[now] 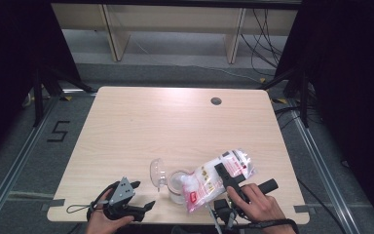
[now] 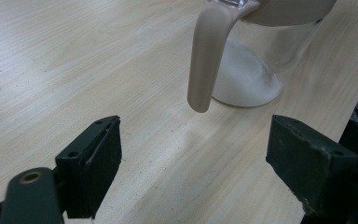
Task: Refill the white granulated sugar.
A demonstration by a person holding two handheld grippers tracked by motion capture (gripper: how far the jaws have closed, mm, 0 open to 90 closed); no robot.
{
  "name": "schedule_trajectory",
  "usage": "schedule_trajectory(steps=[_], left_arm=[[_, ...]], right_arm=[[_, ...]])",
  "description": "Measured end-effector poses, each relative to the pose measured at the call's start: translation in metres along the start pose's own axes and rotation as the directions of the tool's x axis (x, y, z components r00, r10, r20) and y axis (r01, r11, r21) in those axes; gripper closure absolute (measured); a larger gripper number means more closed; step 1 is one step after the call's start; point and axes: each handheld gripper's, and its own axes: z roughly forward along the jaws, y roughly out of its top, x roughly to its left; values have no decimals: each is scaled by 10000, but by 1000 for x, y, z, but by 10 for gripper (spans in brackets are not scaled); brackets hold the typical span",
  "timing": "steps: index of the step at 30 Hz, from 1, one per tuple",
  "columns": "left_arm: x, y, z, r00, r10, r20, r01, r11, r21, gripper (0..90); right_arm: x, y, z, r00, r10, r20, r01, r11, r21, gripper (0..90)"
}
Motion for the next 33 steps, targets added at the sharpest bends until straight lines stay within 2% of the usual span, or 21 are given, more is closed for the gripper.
schedule_trajectory(steps=[3, 5, 6, 8, 10, 11, 13, 16, 17, 19, 20, 23, 24, 25, 26, 27, 28, 29, 30, 32, 33], left_arm=[[-1, 0, 1, 9999, -168, 0, 168, 9998, -104, 177], [-1, 0, 1, 9998, -177, 24, 177, 9998, -126, 177], [-1, 0, 1, 9998, -179, 11, 180, 9998, -118, 177], [-1, 0, -1, 9998, -65, -185, 67, 9999, 113, 177], [-2, 0, -1, 9998, -187, -112, 187, 9998, -15, 177], [0, 0, -1, 9999, 109, -98, -109, 9999, 72, 177], [0, 0, -1, 10000, 34, -84, -34, 10000, -39, 177], [-2, 0, 0, 9998, -180, -77, 180, 9998, -8, 177], [-2, 0, -1, 9998, -144, -121, 144, 9999, 29, 177], [-2, 0, -1, 9998, -168, -122, 168, 9999, 18, 177], [0, 0, -1, 10000, 38, -73, -39, 10000, -19, 177], [-1, 0, -1, 10000, -2, -44, 1, 10000, -54, 177], [-2, 0, -1, 9998, -204, -54, 203, 9998, -41, 177], [-2, 0, -1, 9998, -200, -55, 200, 9998, -48, 177], [-2, 0, 0, 9998, -200, -56, 199, 9998, -47, 177], [-2, 0, 0, 9998, -203, -52, 203, 9998, -42, 177], [-2, 0, 0, 9997, -241, -43, 241, 9997, -43, 177], [-2, 0, 0, 9998, -207, -47, 207, 9998, -34, 177], [-2, 0, 0, 9998, -200, -51, 200, 9998, -32, 177], [-2, 0, -1, 9998, -205, -76, 205, 9998, -15, 177], [-2, 0, 0, 9998, -186, -74, 186, 9998, -13, 177]], right_arm=[[0, -3, 0, 10000, -44, -31, 45, 10000, 68, 574], [5, -6, 0, 9986, 528, -65, -526, 9981, 310, 575], [3, -6, 0, 10000, 57, -62, -56, 9998, 169, 575], [2, -7, 0, 10000, -39, -25, 39, 10000, -19, 576], [4, -7, 0, 10000, 87, -20, -87, 10000, 19, 577], [3, -7, 0, 10000, 27, 46, -26, 9999, -99, 577], [7, -8, 0, 9982, 585, -129, -587, 9980, -225, 578], [6, -6, 0, 9985, 507, -188, -512, 9983, -273, 579], [9, -6, -1, 9966, 786, -250, -790, 9968, -154, 579], [7, -6, 0, 9980, 582, -257, -587, 9981, -209, 580], [5, -6, 0, 9991, 391, -138, -396, 9986, -362, 581], [7, -7, 1, 9990, 453, -63, -455, 9982, -397, 581], [11, -8, 2, 9967, 807, -126, -811, 9959, -388, 582], [9, -8, 2, 9987, 503, -90, -507, 9977, -445, 583], [12, -9, 1, 9961, 848, -257, -856, 9959, -283, 584], [13, -10, 2, 9968, 776, -178, -782, 9962, -379, 585], [17, -9, 0, 9892, 1435, -302, -1438, 9896, -89, 586], [14, -9, 1, 9953, 891, -387, -897, 9959, -142, 587], [14, -10, 3, 9975, 692, -148, -698, 9967, -415, 589], [15, -11, 3, 9964, 813, -220, -821, 9957, -422, 589], [12, -10, 3, 9991, 371, -229, -380, 9984, -423, 591]])
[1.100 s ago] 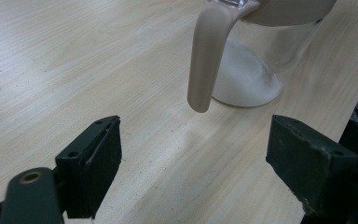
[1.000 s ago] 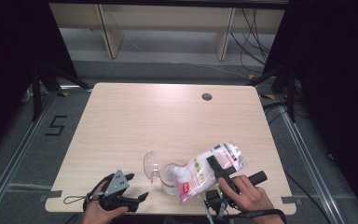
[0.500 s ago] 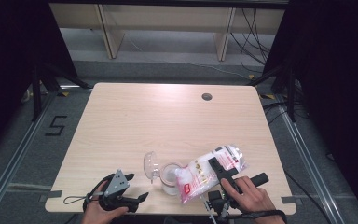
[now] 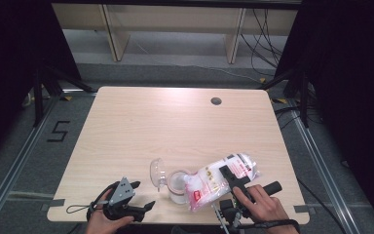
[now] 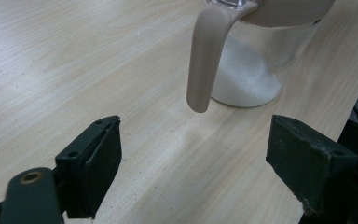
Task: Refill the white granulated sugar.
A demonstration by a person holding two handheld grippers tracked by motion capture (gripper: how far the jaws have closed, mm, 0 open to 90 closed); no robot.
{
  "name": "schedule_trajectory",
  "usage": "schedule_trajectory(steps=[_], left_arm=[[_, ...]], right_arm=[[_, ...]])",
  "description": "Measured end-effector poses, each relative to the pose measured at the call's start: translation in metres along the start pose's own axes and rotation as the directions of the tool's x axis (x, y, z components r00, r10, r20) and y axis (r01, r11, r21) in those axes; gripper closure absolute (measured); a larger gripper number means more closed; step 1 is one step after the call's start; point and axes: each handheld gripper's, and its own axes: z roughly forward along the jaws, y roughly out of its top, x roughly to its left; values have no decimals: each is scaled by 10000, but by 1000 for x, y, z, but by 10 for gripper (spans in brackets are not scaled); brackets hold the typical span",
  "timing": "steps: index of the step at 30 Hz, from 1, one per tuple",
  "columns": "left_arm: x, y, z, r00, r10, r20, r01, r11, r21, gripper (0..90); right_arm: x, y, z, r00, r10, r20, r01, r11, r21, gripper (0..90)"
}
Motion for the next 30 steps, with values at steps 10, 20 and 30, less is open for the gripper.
schedule_trajectory(steps=[10, 20, 30], left_arm=[[1, 0, -1, 9998, 191, -102, -190, 9997, 152, 177], [0, 0, 0, 10000, -25, 27, 25, 10000, 42, 177], [-1, 0, 1, 9999, -115, 67, 115, 9999, 0, 177]], right_arm=[[1, 0, -1, 10000, 25, 77, -25, 10000, 51, 594], [-1, 4, -3, 9998, 15, 205, -17, 9999, 108, 598], [-1, 5, -5, 9997, -7, 260, 5, 10000, 52, 602]])
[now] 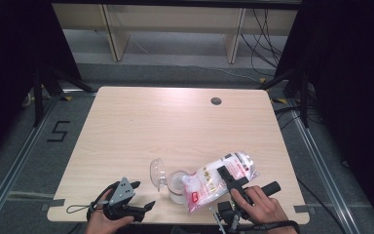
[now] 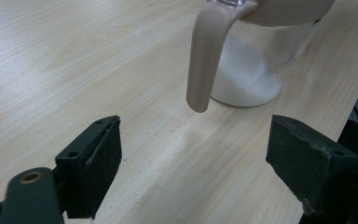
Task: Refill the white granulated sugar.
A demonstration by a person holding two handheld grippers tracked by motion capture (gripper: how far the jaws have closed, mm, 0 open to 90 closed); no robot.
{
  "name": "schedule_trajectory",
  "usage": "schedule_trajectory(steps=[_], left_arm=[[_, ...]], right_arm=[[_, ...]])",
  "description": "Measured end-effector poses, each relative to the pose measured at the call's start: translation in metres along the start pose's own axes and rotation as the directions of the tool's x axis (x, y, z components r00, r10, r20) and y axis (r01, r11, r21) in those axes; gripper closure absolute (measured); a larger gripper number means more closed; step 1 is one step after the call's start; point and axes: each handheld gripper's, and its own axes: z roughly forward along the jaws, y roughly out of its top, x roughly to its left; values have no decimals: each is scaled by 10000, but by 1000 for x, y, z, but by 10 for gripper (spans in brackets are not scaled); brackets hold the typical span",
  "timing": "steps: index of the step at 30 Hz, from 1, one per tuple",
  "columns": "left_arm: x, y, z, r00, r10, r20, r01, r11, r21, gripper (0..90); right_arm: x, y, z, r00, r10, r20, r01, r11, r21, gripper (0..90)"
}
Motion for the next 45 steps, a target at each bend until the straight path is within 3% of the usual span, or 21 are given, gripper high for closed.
schedule_trajectory(steps=[9, 13, 17, 18, 21, 23, 24, 26, 27, 31, 34, 35, 38, 39, 45], left_arm=[[1, 1, -1, 9996, 241, -159, -239, 9996, 127, 177], [0, 0, -1, 10000, 70, -42, -70, 10000, -27, 177], [1, 1, -1, 9996, 236, -147, -234, 9997, 107, 177], [0, 0, 0, 9999, 114, -91, -114, 9999, 6, 177], [2, 1, -1, 9996, 253, -127, -252, 9996, 88, 177], [0, 0, -1, 10000, 80, -37, -80, 10000, -20, 177], [0, 0, -1, 10000, 89, -43, -89, 10000, -23, 177], [1, 0, -1, 9999, 132, -79, -132, 9999, 13, 177], [1, 0, -1, 9998, 156, -108, -156, 9999, 36, 177], [1, 0, -1, 9999, 129, -71, -129, 9999, 27, 177], [1, 1, -1, 9998, 161, -116, -160, 9999, 52, 177], [1, 0, -1, 9998, 149, -108, -149, 9999, 39, 177], [1, 0, -1, 9999, 122, -73, -121, 9999, 27, 177], [1, 0, -1, 9998, 157, -101, -156, 9999, 51, 177], [1, 0, -1, 9998, 164, -119, -163, 9998, 60, 177]], right_arm=[[-2, 1, -2, 9999, -100, 84, 100, 9999, 13, 604], [-1, 0, -2, 10000, 3, 33, -3, 10000, -25, 605], [-1, 0, -2, 9997, 239, -24, -240, 9997, -32, 606], [-2, 0, -2, 10000, 91, 12, -91, 9999, -61, 606], [-2, 0, -2, 9999, 98, -76, -98, 10000, -4, 607], [-4, -1, -1, 9999, -102, 37, 102, 9999, -99, 608], [-1, -2, -2, 9998, 184, 4, -184, 9998, 24, 608], [-1, -3, -2, 9997, 213, -118, -212, 9997, 89, 608], [-4, -3, -2, 9999, -148, -11, 148, 9999, -73, 609], [-1, -2, -3, 10000, 74, -42, -74, 10000, -2, 610], [-4, 0, -3, 9999, -145, -32, 144, 9998, -141, 612], [-3, 0, -3, 9999, -80, 84, 82, 9998, -207, 612], [-2, 1, -4, 9996, 241, -134, -241, 9997, -25, 613], [-4, 2, -4, 10000, -91, -22, 90, 9999, -146, 615], [-4, 2, -4, 9998, -167, 91, 168, 9997, -149, 618]])
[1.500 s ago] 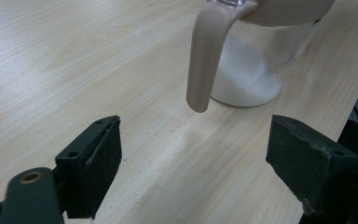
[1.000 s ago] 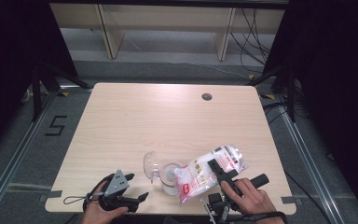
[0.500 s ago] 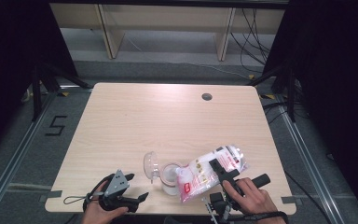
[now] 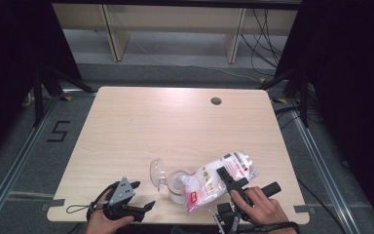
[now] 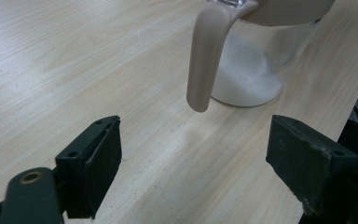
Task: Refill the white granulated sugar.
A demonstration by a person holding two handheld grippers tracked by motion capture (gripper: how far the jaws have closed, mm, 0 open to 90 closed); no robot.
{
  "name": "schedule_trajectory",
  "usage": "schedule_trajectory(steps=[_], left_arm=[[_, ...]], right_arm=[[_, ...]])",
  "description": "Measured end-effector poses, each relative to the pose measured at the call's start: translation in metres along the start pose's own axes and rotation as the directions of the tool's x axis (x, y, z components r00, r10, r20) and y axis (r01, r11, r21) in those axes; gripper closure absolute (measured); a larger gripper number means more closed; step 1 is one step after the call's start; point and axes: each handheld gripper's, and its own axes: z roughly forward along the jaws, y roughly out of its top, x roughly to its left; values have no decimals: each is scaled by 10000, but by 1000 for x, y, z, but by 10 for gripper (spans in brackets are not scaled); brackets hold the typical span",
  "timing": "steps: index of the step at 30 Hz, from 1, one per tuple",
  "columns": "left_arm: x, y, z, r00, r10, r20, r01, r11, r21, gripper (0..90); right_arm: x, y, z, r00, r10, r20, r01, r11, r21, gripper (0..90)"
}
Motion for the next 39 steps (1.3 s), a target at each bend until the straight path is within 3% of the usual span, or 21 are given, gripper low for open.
schedule_trajectory(steps=[7, 8, 10, 13, 16, 24, 25, 29, 32, 33, 39], left_arm=[[0, 0, 0, 10000, -52, 8, 52, 10000, -16, 177], [1, 0, 0, 9999, 165, 50, -165, 9999, -47, 177], [1, 0, 0, 9998, 174, 43, -174, 9998, -33, 177], [0, 0, 0, 10000, -55, 7, 55, 10000, -24, 177], [1, 0, 0, 9999, 159, 37, -158, 9999, -47, 177], [0, 0, 0, 10000, -8, -5, 8, 10000, -3, 177], [0, 0, 0, 10000, -3, 4, 3, 10000, -7, 177], [0, 0, 0, 10000, -10, 25, 10, 10000, -18, 177], [-1, 0, 0, 9999, -90, 78, 90, 9999, -93, 177], [1, 0, 0, 9998, 187, 46, -187, 9998, -52, 177], [1, 0, 0, 9999, 148, 40, -148, 9999, -71, 177]], right_arm=[[0, 1, -1, 10000, 53, 16, -53, 10000, 22, 620], [0, 2, -2, 10000, 46, -8, -46, 10000, 35, 621], [-3, 3, -2, 9999, -169, -8, 169, 9998, -52, 622], [-2, 3, -3, 10000, -40, 5, 40, 10000, -7, 623], [-1, 4, -4, 10000, 24, 33, -24, 10000, 6, 625], [-2, 4, -4, 10000, 14, -60, -15, 10000, -38, 633], [-3, 5, -3, 9998, -175, -6, 175, 9997, -190, 633], [0, 4, -3, 9999, 143, -35, -144, 9997, -172, 636], [-1, 1, -2, 10000, 36, -25, -36, 9998, -214, 639], [-1, 0, -3, 9999, 128, -79, -129, 9999, -91, 639], [1, -2, -4, 9999, 133, -65, -134, 9999, -99, 645]])
